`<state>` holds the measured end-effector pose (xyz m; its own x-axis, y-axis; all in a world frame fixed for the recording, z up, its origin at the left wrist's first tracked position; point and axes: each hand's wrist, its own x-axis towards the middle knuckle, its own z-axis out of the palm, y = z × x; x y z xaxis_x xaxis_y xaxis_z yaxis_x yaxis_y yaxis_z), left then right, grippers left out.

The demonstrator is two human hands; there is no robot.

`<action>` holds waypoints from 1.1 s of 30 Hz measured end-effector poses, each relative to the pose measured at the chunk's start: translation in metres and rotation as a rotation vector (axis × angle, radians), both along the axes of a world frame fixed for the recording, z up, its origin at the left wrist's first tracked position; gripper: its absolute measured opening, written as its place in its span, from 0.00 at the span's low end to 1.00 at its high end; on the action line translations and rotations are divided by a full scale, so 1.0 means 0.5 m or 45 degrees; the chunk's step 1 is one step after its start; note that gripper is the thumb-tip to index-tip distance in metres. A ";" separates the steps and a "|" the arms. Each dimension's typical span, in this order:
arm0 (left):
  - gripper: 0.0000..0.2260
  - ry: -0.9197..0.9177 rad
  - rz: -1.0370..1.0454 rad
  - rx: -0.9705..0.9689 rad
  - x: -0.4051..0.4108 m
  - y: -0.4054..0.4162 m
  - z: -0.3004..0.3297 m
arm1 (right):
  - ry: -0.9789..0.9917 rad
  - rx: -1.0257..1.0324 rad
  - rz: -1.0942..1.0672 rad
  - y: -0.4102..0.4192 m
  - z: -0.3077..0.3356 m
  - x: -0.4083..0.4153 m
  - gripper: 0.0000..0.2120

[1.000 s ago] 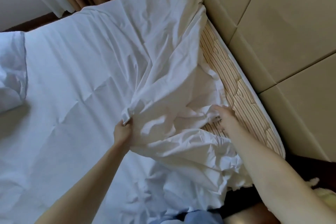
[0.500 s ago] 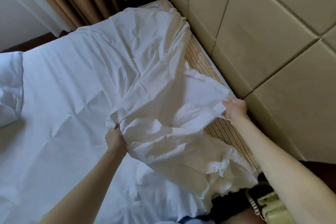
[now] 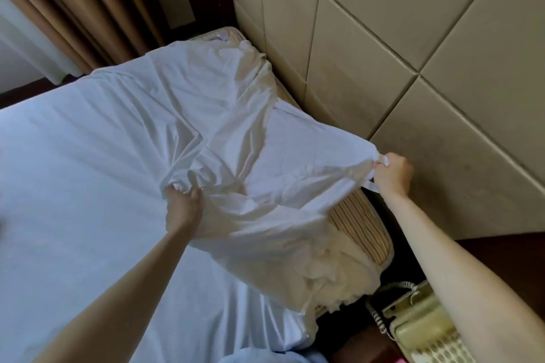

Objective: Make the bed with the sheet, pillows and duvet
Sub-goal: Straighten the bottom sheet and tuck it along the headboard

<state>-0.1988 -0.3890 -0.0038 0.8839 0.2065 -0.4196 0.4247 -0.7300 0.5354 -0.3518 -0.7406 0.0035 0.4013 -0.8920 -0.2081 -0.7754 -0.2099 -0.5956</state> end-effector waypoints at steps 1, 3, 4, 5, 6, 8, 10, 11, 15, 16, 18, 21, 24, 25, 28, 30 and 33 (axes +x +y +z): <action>0.29 0.004 -0.032 0.035 -0.003 -0.007 -0.003 | 0.016 -0.023 0.018 0.001 -0.004 -0.006 0.09; 0.30 -0.036 -0.121 0.211 -0.006 -0.025 -0.009 | 0.045 -0.038 0.038 0.003 -0.014 -0.017 0.09; 0.29 -0.058 -0.185 0.293 -0.010 -0.035 -0.012 | 0.064 -0.035 0.047 0.004 -0.020 -0.022 0.09; 0.29 -0.074 -0.262 0.342 -0.014 -0.045 -0.015 | 0.080 -0.025 0.054 0.003 -0.027 -0.025 0.08; 0.29 -0.087 -0.343 0.371 -0.019 -0.054 -0.023 | 0.091 -0.014 0.056 0.002 -0.032 -0.028 0.08; 0.31 -0.120 -0.496 0.438 -0.028 -0.073 -0.041 | 0.118 -0.005 0.072 0.002 -0.039 -0.029 0.08; 0.32 -0.164 -0.710 0.516 -0.037 -0.094 -0.064 | 0.159 -0.010 0.125 0.003 -0.049 -0.031 0.10; 0.31 -0.178 -0.842 0.517 -0.040 -0.108 -0.077 | 0.192 -0.022 0.160 0.004 -0.056 -0.031 0.11; 0.31 0.001 -1.237 0.266 -0.049 -0.190 -0.133 | 0.289 -0.103 0.256 0.005 -0.091 -0.036 0.16; 0.34 0.148 -1.237 0.179 -0.050 -0.212 -0.149 | 0.295 -0.114 0.268 0.003 -0.099 -0.037 0.17; 0.37 0.466 -1.118 0.012 -0.054 -0.246 -0.175 | 0.323 -0.126 0.288 -0.004 -0.111 -0.042 0.18; 0.23 0.515 -1.180 0.110 -0.055 -0.270 -0.204 | 0.352 -0.144 0.312 -0.016 -0.128 -0.052 0.19; 0.13 0.474 -1.276 0.103 -0.058 -0.291 -0.204 | 0.350 -0.135 0.315 -0.020 -0.151 -0.062 0.17; 0.11 0.502 -1.300 0.048 -0.066 -0.301 -0.198 | 0.354 -0.120 0.307 -0.021 -0.160 -0.066 0.16; 0.11 0.643 -1.464 -0.066 -0.117 -0.339 -0.191 | 0.360 -0.060 0.283 -0.034 -0.192 -0.086 0.15; 0.10 0.812 -1.536 -0.214 -0.167 -0.361 -0.205 | 0.340 0.032 0.262 -0.051 -0.213 -0.106 0.15; 0.11 1.028 -1.530 -0.427 -0.250 -0.382 -0.239 | 0.239 0.190 0.255 -0.071 -0.234 -0.136 0.15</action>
